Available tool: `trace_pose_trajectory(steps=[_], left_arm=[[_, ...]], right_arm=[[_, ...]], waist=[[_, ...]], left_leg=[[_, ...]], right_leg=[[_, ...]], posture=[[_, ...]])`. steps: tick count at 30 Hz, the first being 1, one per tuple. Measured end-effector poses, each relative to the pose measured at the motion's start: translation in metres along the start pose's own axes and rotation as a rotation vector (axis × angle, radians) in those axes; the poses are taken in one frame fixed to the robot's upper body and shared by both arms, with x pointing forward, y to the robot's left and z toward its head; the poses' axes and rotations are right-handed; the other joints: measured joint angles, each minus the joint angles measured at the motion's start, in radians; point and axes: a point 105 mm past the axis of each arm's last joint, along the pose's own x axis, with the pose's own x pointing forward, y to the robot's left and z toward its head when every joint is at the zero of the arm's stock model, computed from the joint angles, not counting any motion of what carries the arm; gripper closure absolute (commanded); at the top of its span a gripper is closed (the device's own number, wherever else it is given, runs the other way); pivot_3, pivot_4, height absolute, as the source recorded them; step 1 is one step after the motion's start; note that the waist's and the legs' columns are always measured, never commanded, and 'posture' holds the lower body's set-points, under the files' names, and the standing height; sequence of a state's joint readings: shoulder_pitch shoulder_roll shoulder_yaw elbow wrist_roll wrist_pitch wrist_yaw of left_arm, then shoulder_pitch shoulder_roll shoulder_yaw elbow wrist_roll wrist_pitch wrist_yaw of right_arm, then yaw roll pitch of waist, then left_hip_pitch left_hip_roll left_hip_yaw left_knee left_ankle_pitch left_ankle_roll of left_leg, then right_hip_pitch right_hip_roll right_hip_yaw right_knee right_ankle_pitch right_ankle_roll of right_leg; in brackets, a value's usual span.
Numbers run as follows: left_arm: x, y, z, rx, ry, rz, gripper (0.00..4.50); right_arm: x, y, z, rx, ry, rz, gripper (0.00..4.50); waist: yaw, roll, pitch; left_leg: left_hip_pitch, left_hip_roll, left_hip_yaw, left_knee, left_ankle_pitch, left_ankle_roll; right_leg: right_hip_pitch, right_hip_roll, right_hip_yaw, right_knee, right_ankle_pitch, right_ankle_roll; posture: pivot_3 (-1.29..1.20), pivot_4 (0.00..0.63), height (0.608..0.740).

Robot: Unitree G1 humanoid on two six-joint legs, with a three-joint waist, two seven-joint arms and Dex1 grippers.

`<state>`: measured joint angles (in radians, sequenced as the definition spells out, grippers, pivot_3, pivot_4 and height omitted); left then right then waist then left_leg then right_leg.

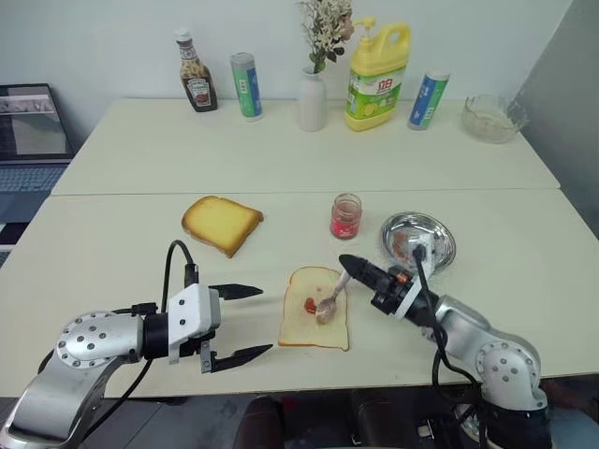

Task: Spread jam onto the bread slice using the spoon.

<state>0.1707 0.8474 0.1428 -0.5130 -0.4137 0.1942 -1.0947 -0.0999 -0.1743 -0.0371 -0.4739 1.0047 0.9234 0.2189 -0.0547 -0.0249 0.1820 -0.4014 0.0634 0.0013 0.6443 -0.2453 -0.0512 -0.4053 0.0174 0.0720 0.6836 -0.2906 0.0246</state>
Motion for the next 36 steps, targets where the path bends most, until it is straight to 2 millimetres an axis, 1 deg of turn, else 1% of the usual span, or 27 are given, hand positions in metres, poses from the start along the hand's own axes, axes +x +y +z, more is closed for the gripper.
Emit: trace_pose_trajectory(steps=[4,6,10,12,15,16,19,22,24,27,32,34,36], left_arm=[[0.000,0.000,0.002,0.013,-0.004,-0.010,0.00],[0.000,0.000,0.002,0.015,-0.004,-0.012,0.00],[0.000,0.001,0.003,0.017,-0.003,-0.015,0.00],[0.000,0.001,0.003,0.017,-0.003,-0.015,0.00],[0.000,0.001,0.002,0.016,-0.003,-0.014,0.00],[0.000,0.001,0.002,0.016,-0.002,-0.014,0.00],[0.000,0.001,0.002,0.016,-0.002,-0.011,0.00],[0.000,0.001,0.001,0.013,-0.001,-0.010,0.00],[0.000,0.001,0.001,0.013,-0.001,-0.010,0.00],[-0.001,0.001,0.001,0.014,-0.001,-0.012,0.00],[-0.001,0.000,0.000,0.011,0.001,-0.016,0.00],[-0.001,-0.001,0.000,0.016,-0.001,-0.018,0.00],[-0.001,-0.001,-0.001,0.018,0.000,-0.023,0.00]], right_arm=[[0.015,-0.002,-0.011,0.038,0.008,-0.008,4.46],[0.022,-0.004,-0.010,0.038,-0.001,-0.015,4.46],[0.028,-0.010,-0.009,0.076,-0.027,-0.038,4.46],[0.033,-0.022,-0.002,0.136,-0.077,-0.082,4.46],[0.026,-0.038,0.003,0.203,-0.115,-0.132,4.46],[0.024,-0.040,0.003,0.211,-0.114,-0.136,4.46],[0.014,-0.039,-0.001,0.232,-0.071,-0.114,4.46],[0.005,-0.031,-0.008,0.232,-0.010,-0.079,4.46],[0.003,-0.029,-0.008,0.247,-0.002,-0.071,4.46],[0.007,-0.029,-0.005,0.279,-0.037,-0.096,4.46],[0.015,-0.045,0.025,0.303,-0.192,-0.178,4.46],[0.016,-0.051,0.026,0.304,-0.207,-0.215,4.46],[0.019,-0.058,0.022,0.304,-0.202,-0.246,4.46]], waist=[[-0.001,0.000,0.000],[-0.001,0.000,0.000],[0.000,0.000,0.000],[-0.001,0.000,0.000],[0.003,-0.001,0.000],[0.004,-0.001,0.000],[0.004,-0.001,-0.001],[0.002,-0.001,-0.001],[0.000,-0.001,-0.001],[-0.002,-0.001,-0.001],[-0.002,-0.001,-0.001],[-0.002,-0.001,-0.001],[-0.002,-0.001,-0.001]], left_leg=[[0.000,0.000,0.000,0.000,0.000,0.000],[0.000,0.000,0.000,0.000,0.000,0.000],[0.000,0.000,0.000,0.000,0.000,0.000],[0.000,0.000,0.000,0.000,0.000,0.000],[0.000,0.000,0.000,0.000,0.000,0.000],[0.000,-0.001,0.000,0.000,0.000,0.000],[0.000,0.000,0.000,0.000,0.000,0.000],[0.000,0.000,0.000,-0.001,0.000,0.000],[0.000,0.000,0.000,-0.001,0.000,0.000],[0.000,0.000,0.000,0.000,0.000,0.000],[0.000,0.000,0.000,0.000,0.000,0.000],[0.000,0.000,0.000,-0.001,0.000,0.000],[0.000,0.000,0.000,-0.001,0.000,0.000]], right_leg=[[0.000,0.000,0.000,0.000,-0.001,0.002],[0.000,0.000,0.000,0.000,-0.001,0.002],[0.000,0.000,0.000,0.000,-0.001,0.001],[0.000,0.000,0.000,0.001,-0.001,0.001],[0.000,0.000,0.000,0.001,0.000,0.000],[0.000,0.000,0.000,0.000,0.000,0.000],[0.000,0.000,0.000,0.000,0.000,0.000],[0.000,0.000,0.000,0.000,0.000,0.000],[0.000,0.000,0.000,0.000,0.000,0.000],[0.000,0.000,0.000,0.001,-0.001,0.003],[0.000,0.000,0.000,0.000,-0.001,0.002],[0.000,0.000,0.000,0.000,0.000,0.000],[0.000,0.000,0.000,-0.001,0.000,0.000]], posture=[[0.00,0.150,0.740],[0.00,0.150,0.740],[0.00,0.150,0.740],[0.00,0.150,0.740],[0.00,0.150,0.740],[0.00,0.150,0.740],[0.00,0.150,0.740],[0.00,0.150,0.740],[0.00,0.150,0.740],[0.00,0.150,0.740],[0.00,0.150,0.740],[0.00,0.150,0.740],[0.00,0.150,0.740]])
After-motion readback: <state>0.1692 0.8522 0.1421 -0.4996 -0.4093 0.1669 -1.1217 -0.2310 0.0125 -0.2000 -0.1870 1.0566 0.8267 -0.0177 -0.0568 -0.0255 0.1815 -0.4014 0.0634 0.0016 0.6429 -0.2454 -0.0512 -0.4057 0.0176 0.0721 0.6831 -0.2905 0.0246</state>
